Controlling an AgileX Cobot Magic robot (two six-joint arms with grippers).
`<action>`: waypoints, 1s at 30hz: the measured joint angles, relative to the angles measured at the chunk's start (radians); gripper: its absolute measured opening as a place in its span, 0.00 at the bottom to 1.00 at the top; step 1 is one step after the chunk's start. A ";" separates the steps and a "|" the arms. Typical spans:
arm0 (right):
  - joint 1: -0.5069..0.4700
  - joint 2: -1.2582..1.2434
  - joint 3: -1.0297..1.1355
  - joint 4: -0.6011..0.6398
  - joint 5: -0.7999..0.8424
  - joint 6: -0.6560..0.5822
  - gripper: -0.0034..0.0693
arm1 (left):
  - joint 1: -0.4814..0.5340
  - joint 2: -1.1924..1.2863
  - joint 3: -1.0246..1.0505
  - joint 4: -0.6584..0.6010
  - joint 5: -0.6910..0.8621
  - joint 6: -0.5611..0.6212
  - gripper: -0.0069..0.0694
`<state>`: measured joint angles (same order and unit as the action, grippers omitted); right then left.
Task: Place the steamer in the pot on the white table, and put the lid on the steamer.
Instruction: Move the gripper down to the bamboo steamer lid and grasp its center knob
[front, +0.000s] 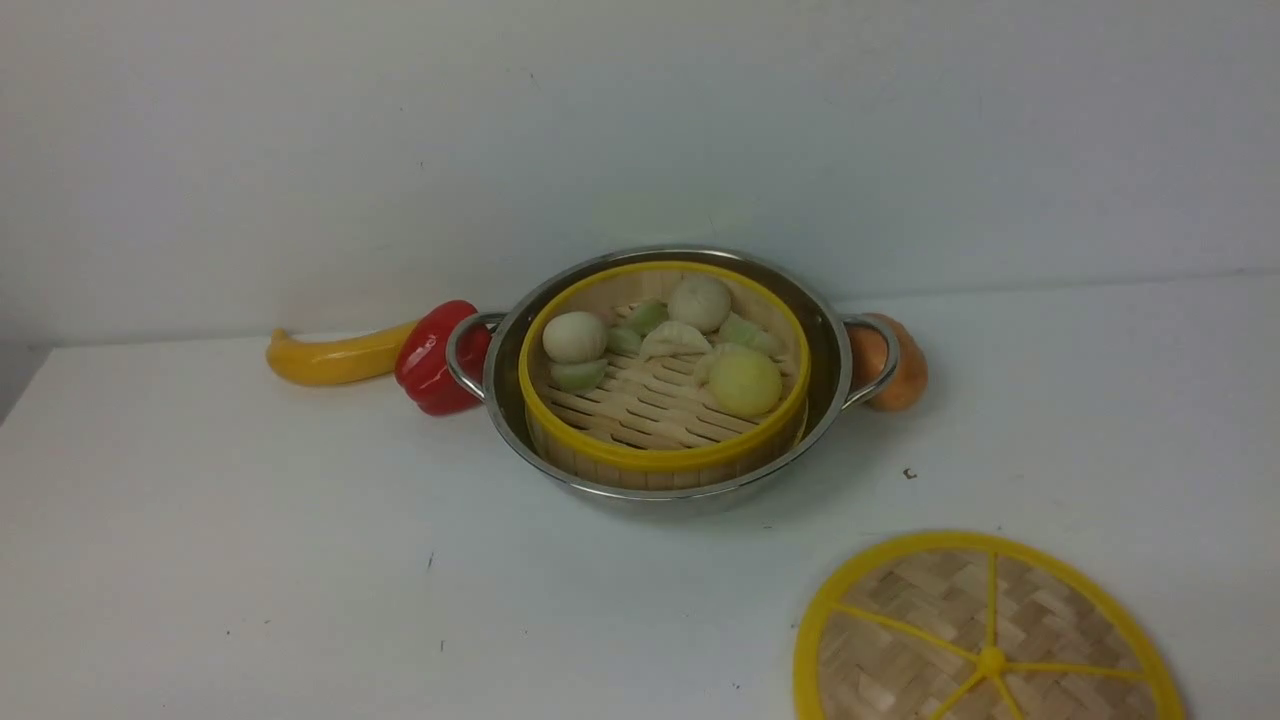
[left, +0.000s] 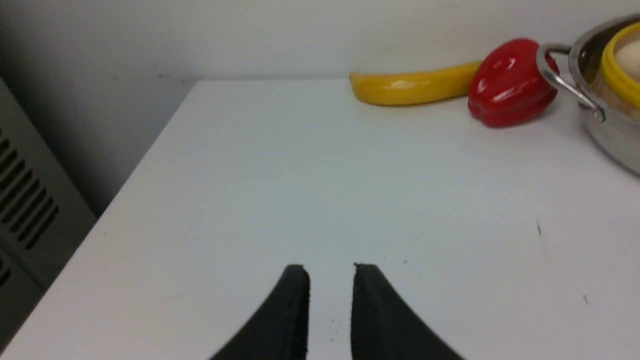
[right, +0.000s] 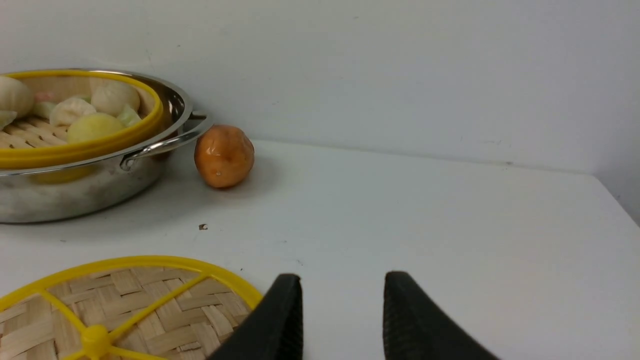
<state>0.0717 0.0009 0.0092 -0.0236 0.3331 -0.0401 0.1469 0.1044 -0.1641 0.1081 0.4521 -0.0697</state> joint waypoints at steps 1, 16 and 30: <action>0.000 0.000 0.000 0.000 0.000 0.000 0.39 | 0.000 -0.035 0.027 0.000 -0.002 -0.004 0.27; 0.000 0.000 0.000 0.000 -0.001 0.000 0.39 | -0.031 -0.102 0.159 0.002 -0.049 -0.037 0.30; 0.000 0.000 0.000 0.000 -0.001 0.000 0.39 | -0.031 -0.102 0.170 0.004 -0.079 0.008 0.31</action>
<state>0.0717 0.0009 0.0092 -0.0236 0.3324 -0.0401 0.1157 0.0026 0.0062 0.1125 0.3727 -0.0616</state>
